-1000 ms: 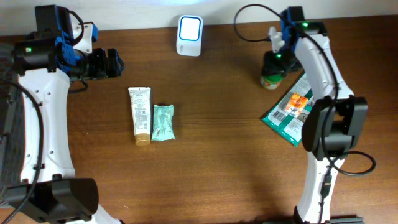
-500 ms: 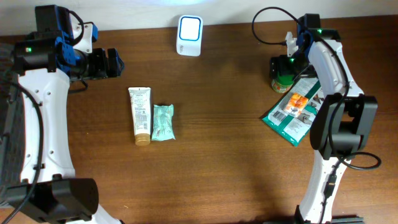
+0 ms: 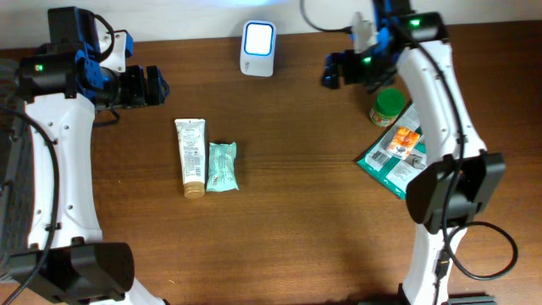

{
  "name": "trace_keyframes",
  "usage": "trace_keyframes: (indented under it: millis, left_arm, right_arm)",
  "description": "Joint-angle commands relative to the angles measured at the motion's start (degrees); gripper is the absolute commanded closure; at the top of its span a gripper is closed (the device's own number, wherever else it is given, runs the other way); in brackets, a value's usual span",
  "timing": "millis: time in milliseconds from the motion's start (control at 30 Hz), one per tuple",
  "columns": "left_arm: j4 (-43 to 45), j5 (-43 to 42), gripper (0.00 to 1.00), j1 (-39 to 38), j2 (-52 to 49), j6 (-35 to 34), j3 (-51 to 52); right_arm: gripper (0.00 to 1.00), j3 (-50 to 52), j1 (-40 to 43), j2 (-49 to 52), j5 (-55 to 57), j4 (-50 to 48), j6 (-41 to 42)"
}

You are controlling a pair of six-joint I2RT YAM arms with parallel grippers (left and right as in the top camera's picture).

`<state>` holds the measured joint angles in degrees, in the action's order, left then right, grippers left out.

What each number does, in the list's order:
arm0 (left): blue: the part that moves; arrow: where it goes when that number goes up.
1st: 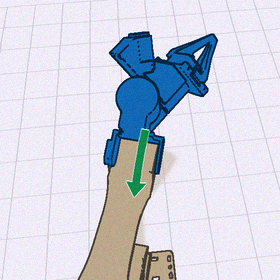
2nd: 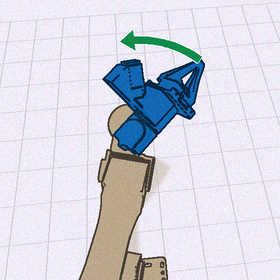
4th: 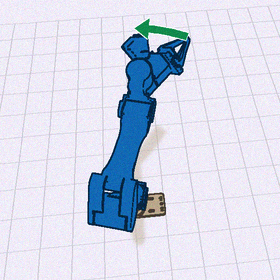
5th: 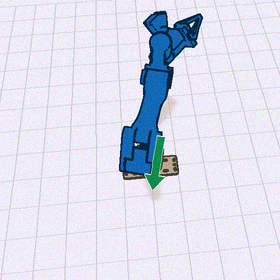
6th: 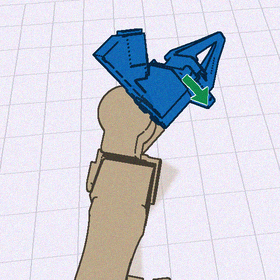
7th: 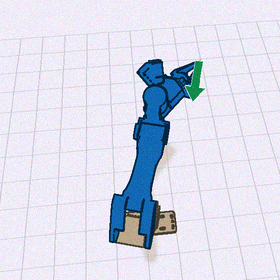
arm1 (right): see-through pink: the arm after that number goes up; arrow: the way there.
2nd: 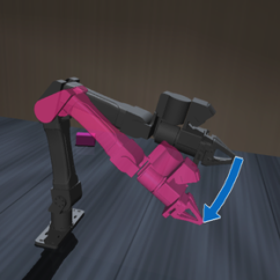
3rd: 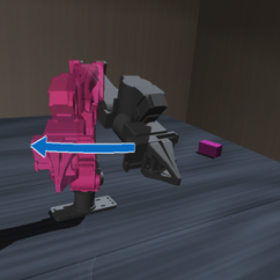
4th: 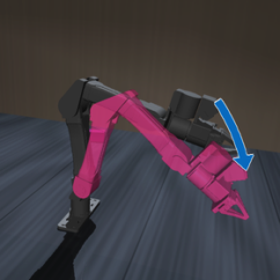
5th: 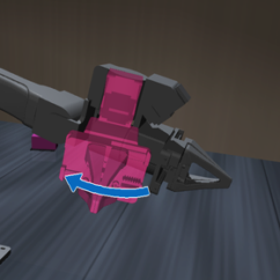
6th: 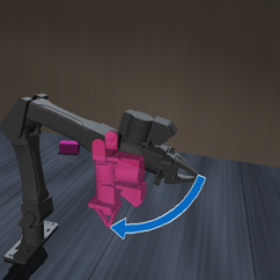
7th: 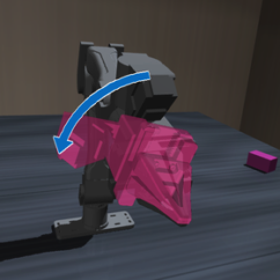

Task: Scan the item barcode
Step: 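Move the right gripper to the light-green pouch and grasp it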

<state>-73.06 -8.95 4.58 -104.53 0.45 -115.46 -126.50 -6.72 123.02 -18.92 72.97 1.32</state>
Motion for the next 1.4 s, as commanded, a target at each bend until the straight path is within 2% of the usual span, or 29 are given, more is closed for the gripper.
trace_keyframes:
  millis: [0,67,133,233,400,733,1033,1367]
  left_arm:
    - [0.1,0.0,0.01,0.2,0.2,0.7,-0.9]
    - [0.1,0.0,0.01,0.2,0.2,0.7,-0.9]
    - [0.1,0.0,0.01,0.2,0.2,0.7,-0.9]
    - [0.1,0.0,0.01,0.2,0.2,0.7,-0.9]
    - [0.1,0.0,0.01,0.2,0.2,0.7,-0.9]
    - [0.1,0.0,0.01,0.2,0.2,0.7,-0.9]
    - [0.1,0.0,0.01,0.2,0.2,0.7,-0.9]
    - [0.1,0.0,0.01,0.2,0.2,0.7,-0.9]
  right_arm:
    - [0.02,-0.4,-4.2,0.2,-5.6,-1.0,1.1]
    - [0.03,-0.4,-7.5,1.2,-5.5,-1.6,1.1]
    - [0.17,-0.4,-10.1,2.6,-5.5,-2.1,1.4]
    - [0.24,-0.3,-13.4,5.4,-6.2,-3.3,7.0]
    - [0.26,-0.3,-18.1,10.8,-12.1,-6.4,9.8]
    - [0.27,0.0,-23.9,17.1,-13.3,-12.4,17.2]
    - [0.31,1.0,-25.5,21.7,-13.7,-14.6,18.3]
    - [0.36,6.3,-26.4,21.8,-13.6,-20.1,18.3]
